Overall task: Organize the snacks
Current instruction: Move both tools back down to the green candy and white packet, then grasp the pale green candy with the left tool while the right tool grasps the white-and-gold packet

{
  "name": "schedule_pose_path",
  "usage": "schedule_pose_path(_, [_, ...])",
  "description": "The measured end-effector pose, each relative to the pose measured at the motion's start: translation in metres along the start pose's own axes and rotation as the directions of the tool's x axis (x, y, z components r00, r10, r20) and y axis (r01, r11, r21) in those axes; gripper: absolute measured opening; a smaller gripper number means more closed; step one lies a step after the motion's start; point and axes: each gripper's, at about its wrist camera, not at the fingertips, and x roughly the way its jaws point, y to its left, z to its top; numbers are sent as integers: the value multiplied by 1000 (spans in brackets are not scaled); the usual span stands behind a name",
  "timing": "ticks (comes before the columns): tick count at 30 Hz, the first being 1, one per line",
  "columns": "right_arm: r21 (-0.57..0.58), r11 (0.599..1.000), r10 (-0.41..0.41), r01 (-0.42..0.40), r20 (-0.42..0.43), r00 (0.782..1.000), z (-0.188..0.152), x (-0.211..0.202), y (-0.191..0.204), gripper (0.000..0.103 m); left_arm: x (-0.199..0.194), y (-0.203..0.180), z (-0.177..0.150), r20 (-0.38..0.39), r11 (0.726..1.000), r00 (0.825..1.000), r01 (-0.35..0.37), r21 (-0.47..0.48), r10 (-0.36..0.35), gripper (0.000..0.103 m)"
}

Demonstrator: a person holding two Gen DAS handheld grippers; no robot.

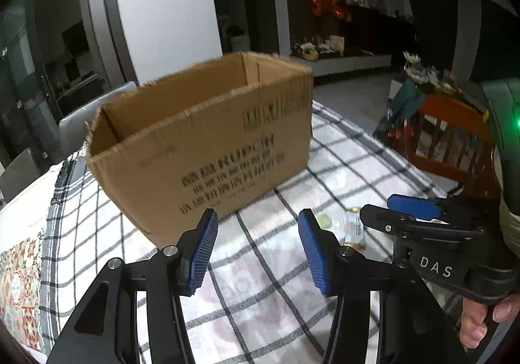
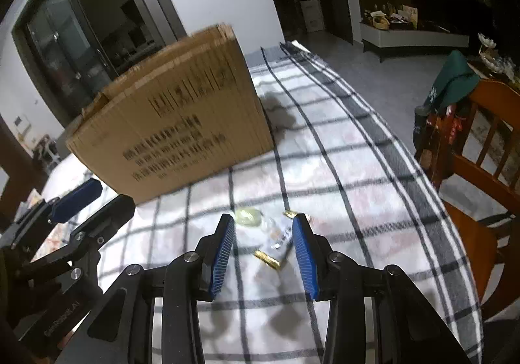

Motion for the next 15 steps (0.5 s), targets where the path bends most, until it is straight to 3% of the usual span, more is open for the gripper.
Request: schedule_pose_path(15, [19, 997, -71, 71, -17, 997, -12, 29, 1, 38, 42, -3, -21, -67, 998, 996, 54, -13, -55, 47])
